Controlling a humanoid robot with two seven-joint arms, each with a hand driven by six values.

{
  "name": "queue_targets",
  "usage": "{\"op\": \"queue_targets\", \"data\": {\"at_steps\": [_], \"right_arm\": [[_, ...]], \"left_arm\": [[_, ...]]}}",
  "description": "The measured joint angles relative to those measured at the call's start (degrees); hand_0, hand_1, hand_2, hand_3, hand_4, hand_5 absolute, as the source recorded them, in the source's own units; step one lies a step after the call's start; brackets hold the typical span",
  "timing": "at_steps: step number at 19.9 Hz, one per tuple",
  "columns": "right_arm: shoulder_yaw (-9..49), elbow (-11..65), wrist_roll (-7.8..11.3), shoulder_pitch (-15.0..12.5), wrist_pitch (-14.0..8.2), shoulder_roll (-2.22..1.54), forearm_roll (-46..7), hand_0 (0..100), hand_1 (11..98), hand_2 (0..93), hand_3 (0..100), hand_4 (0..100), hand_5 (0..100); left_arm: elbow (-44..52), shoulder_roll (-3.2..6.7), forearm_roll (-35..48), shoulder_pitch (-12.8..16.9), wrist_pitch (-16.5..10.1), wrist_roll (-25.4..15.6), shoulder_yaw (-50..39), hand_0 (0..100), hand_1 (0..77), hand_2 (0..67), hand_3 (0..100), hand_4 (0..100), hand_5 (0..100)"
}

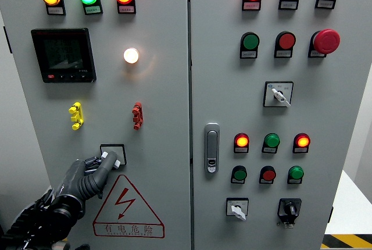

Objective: Turn on light switch 1

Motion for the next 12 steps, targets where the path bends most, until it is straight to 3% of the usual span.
{"op": "queue_targets", "data": {"at_steps": [2,7,12], "right_arm": [[0.0,0.0,0.0,0.0,0.0,0.0,0.0,0,19.5,0.0,19,19,11],[0.0,0.02,0.0,0.0,-0.02,0.0,0.0,0,19.5,0.0,19,19,11],[0.0,-0.02,0.0,0.0,-0.05,0.03,0.0,0,19.5,0.0,19,19,11]], "left_arm": [[0.0,0.02,0.0,0.09,0.06,-0.03,-0.01,66,34.4,52.6,99,100,94],[-0.12,0.03,0.0,0.42,0.82,-0.08,-0.04,32,37.2,52.5,99,100,94],[-0.26,0.04,-0.08,0.82,0.93,-0.13,-0.06,13,43.8,52.5,99,100,94]]}}
